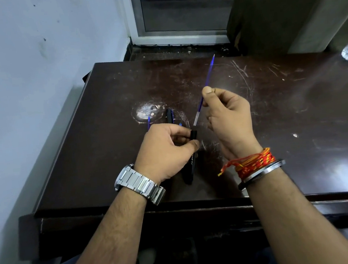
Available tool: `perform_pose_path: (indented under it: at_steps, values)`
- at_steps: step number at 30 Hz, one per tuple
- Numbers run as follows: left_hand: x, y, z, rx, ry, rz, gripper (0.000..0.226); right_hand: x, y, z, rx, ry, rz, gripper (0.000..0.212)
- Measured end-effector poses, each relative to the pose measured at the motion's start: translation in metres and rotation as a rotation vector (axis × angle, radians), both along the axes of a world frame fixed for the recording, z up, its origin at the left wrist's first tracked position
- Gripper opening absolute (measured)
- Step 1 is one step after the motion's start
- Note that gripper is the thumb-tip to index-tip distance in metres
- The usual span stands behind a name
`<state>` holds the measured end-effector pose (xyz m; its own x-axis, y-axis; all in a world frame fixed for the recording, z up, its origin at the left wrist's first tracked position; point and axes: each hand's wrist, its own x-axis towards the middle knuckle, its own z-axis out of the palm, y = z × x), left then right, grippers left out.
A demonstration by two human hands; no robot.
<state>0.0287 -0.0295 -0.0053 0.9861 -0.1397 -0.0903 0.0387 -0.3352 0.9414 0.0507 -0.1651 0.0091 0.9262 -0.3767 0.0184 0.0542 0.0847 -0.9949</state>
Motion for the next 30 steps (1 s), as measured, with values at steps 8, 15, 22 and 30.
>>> perform_pose_path:
  at_steps: [8, 15, 22, 30]
  values:
    - [0.001, -0.001, 0.004, -0.069, -0.019, 0.071, 0.010, -0.002, 0.004, -0.005, -0.065, 0.085, 0.141, 0.029]
    - [0.008, 0.009, 0.005, -0.175, -0.080, 0.264, 0.012, 0.000, 0.002, -0.010, -0.212, 0.173, 0.065, 0.044]
    - [0.009, 0.010, 0.005, -0.186, -0.085, 0.277, 0.020, -0.005, 0.010, -0.025, -0.793, 0.208, 0.090, 0.013]
    - [0.011, 0.012, 0.000, -0.107, -0.047, 0.270, 0.012, -0.008, 0.015, -0.022, -0.871, 0.242, 0.058, 0.018]
